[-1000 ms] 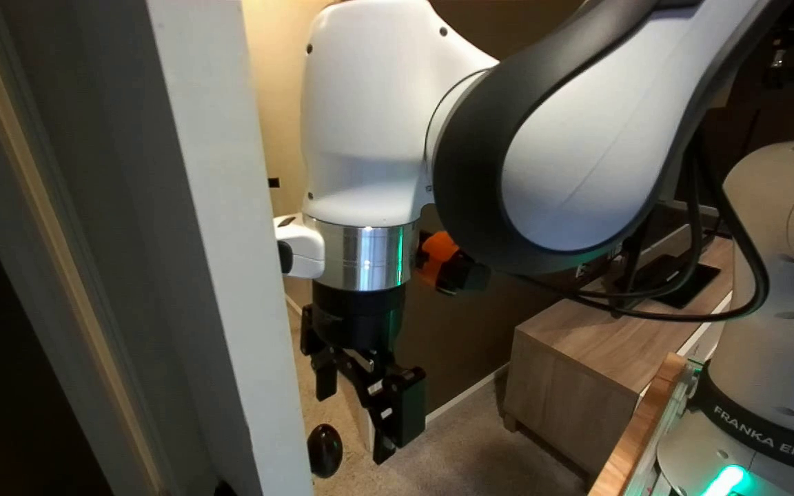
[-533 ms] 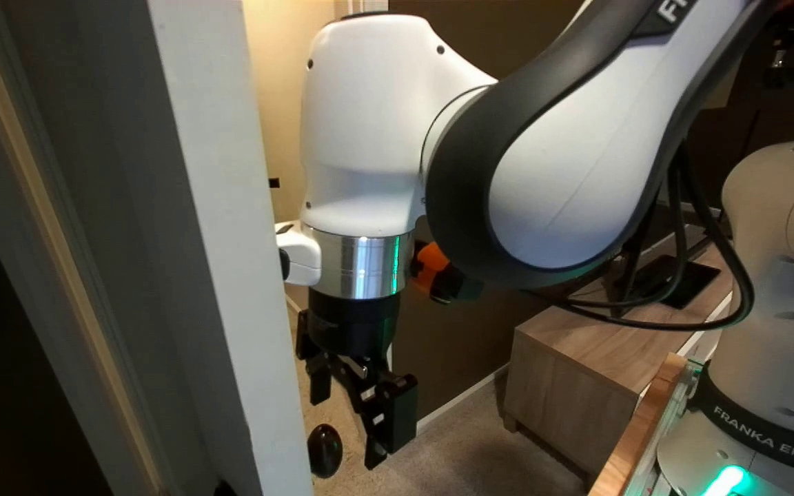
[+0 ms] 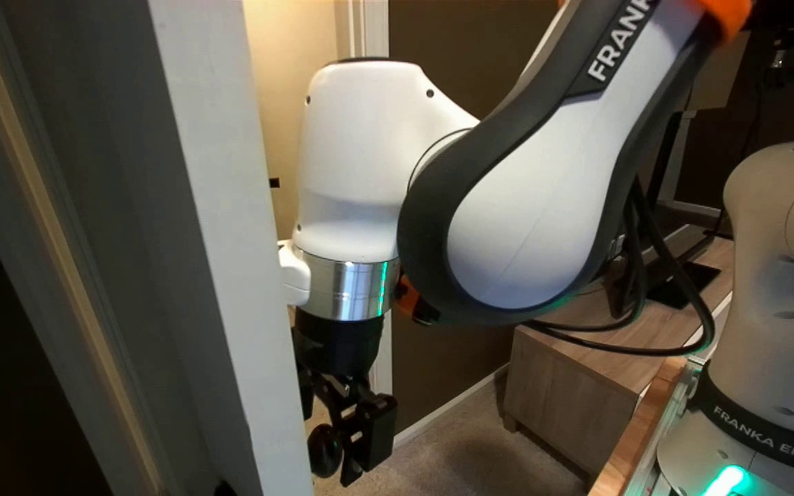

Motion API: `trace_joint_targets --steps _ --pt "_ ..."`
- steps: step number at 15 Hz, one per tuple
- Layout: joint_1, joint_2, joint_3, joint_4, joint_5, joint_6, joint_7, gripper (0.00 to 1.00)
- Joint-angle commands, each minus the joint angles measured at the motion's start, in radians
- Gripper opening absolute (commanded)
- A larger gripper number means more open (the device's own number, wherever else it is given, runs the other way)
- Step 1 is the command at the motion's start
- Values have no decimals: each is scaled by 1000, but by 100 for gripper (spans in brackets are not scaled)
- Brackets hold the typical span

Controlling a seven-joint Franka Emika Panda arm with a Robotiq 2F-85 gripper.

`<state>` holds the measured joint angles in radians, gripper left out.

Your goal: Close the door

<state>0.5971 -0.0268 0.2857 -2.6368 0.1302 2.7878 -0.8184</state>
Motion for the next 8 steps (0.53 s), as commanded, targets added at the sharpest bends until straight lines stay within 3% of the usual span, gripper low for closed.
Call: trace_joint_targets --steps 1,8 --pt "-43 48 47 34 60 32 -76 61" --pt "-105 36 107 38 -1 -22 -33 16"
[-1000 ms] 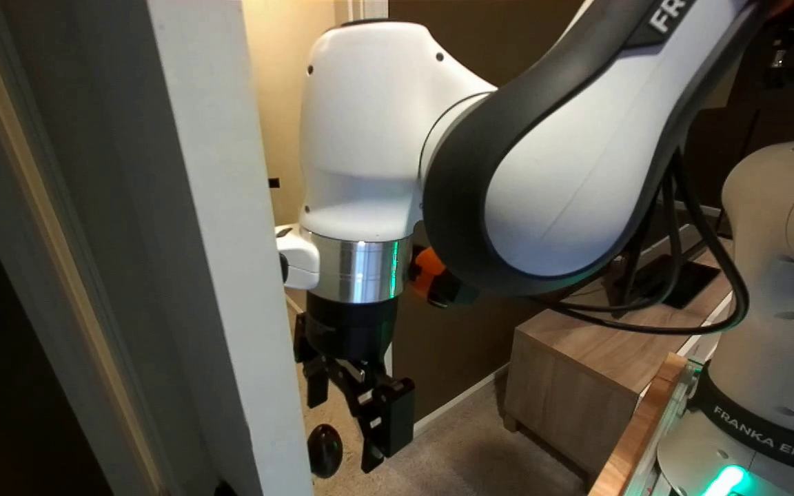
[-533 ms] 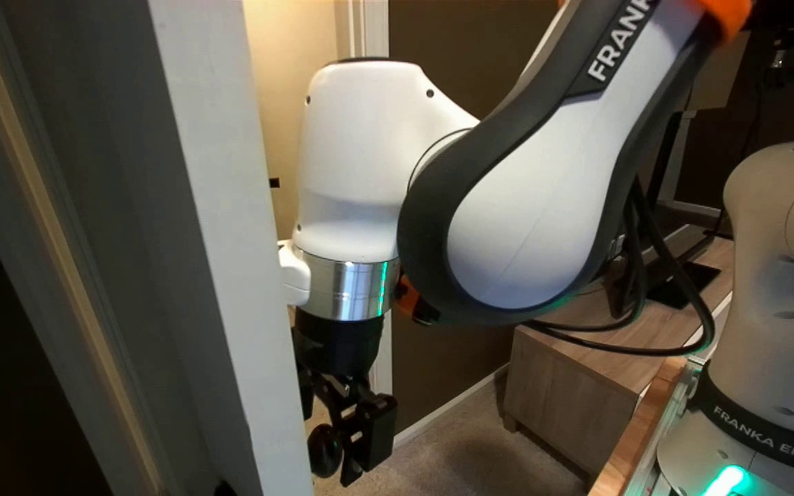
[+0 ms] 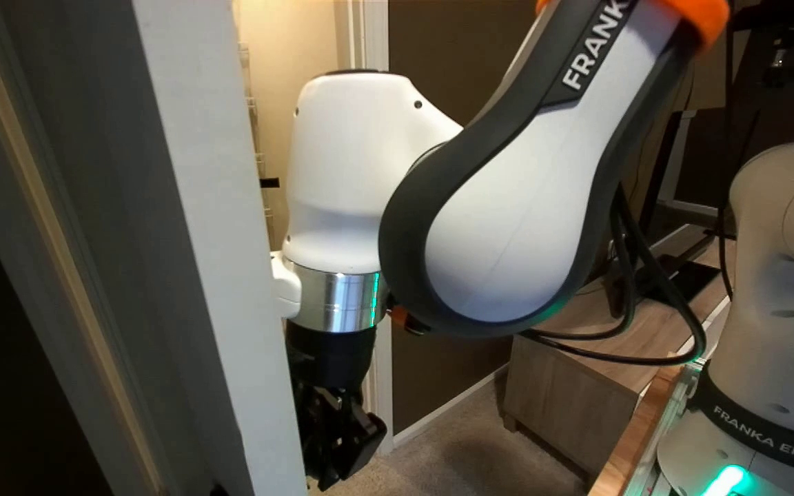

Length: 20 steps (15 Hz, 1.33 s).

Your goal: Close the door

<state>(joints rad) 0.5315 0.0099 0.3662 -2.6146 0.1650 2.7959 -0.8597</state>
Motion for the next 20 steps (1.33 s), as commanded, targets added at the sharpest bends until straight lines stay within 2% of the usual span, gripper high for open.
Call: trace_joint_targets --steps 1,3,5,7,9,14,17,20 --pt "-43 -4 33 17 -33 -41 5 16" --pt "-50 -12 40 24 -23 -77 14 16" --pt "-50 -15 54 52 89 -145 -28 16" --pt "-60 -25 54 97 184 -281 -35 16" --pt "-88 -11 52 137 230 -376 -44 16" --pt "-164 57 52 230 318 -562 -155 16" --pt "-197 101 50 267 339 -635 -165 16" --pt "-217 138 42 295 330 -683 -121 16"
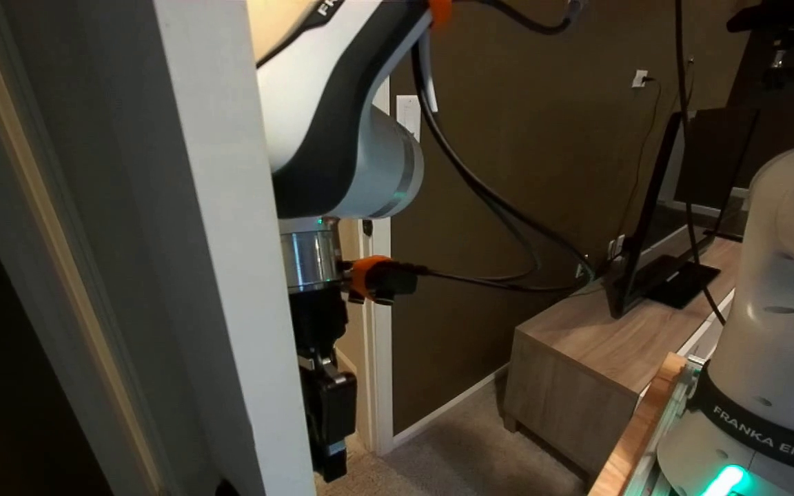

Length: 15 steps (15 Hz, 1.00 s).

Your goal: Close the door

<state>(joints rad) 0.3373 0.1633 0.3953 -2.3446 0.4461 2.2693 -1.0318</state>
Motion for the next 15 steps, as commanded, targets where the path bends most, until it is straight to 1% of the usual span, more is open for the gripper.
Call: trace_joint_targets --steps 1,4,7,8,10,11,15 --pt "-28 -5 13 32 51 -170 58 16" --pt "-34 20 13 47 49 -187 94 16" --pt "-17 22 3 34 3 -129 201 16" --pt "-11 31 4 55 -109 -194 120 16" --pt "-3 28 7 64 -175 -212 117 16" --pt "-5 37 5 69 -196 -214 108 16" --pt "-7 51 8 73 -202 -208 79 16"
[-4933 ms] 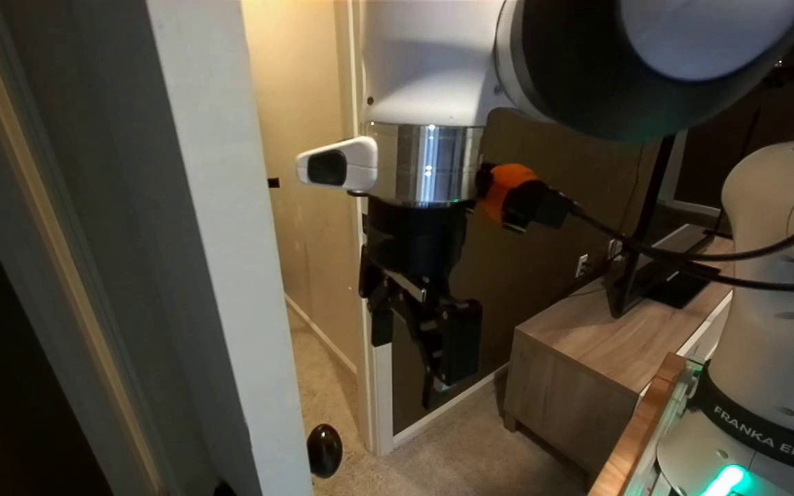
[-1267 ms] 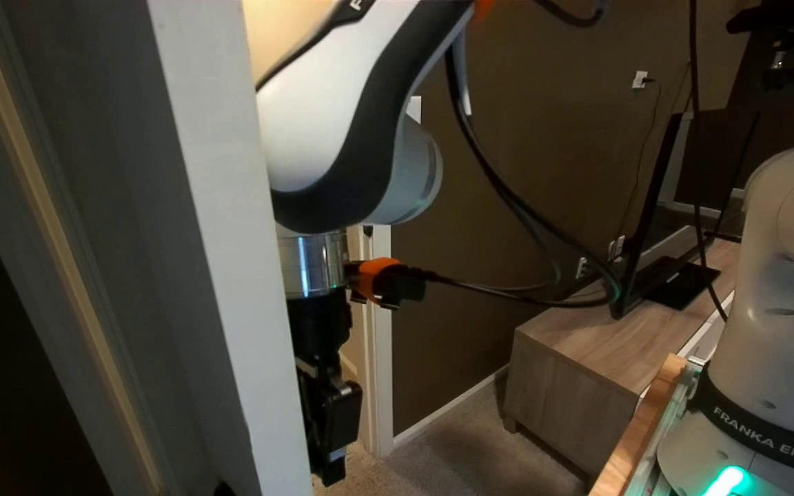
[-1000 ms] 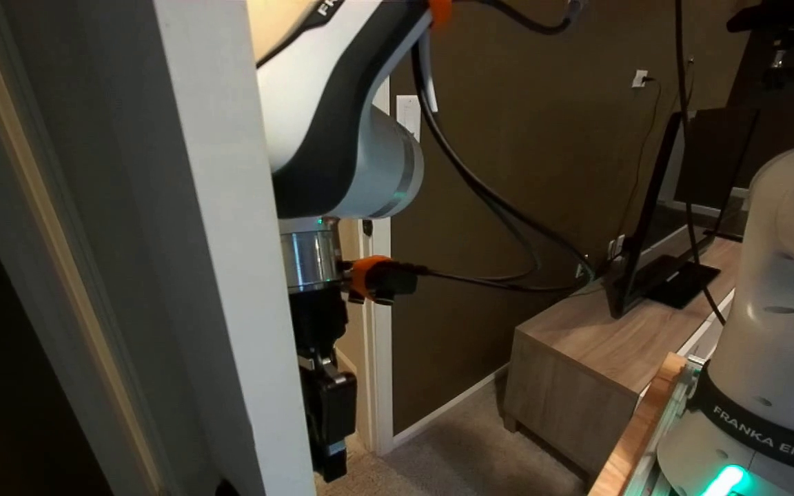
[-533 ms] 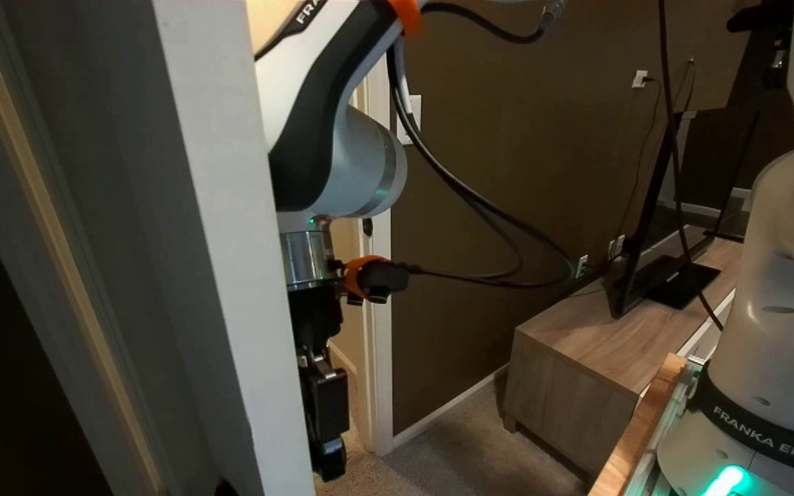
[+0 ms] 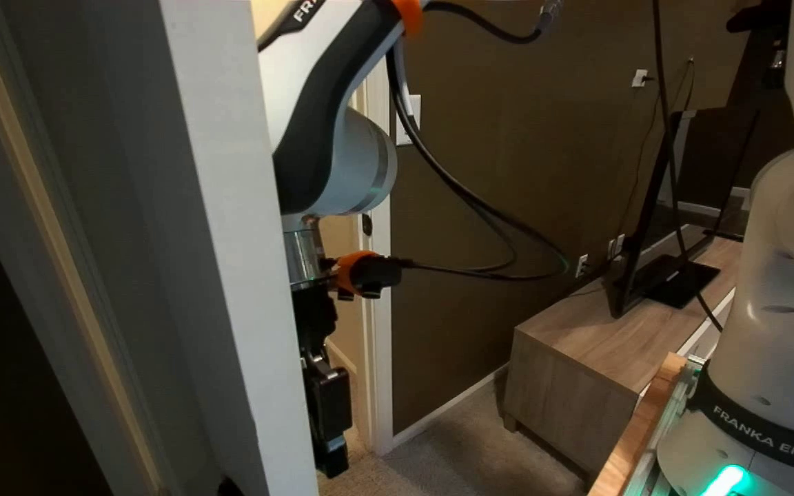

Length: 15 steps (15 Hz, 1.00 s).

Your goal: Close the door

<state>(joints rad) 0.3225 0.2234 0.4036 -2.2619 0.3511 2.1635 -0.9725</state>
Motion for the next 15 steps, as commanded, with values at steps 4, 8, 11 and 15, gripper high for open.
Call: trace_joint_targets --steps 4,8,11,15 --pt "-8 5 10 5 0 1 -12 41" --pt "-8 5 11 5 0 1 -13 41" --pt "-23 24 20 32 48 -80 -44 16" --pt "-54 68 13 91 94 -204 -45 16"
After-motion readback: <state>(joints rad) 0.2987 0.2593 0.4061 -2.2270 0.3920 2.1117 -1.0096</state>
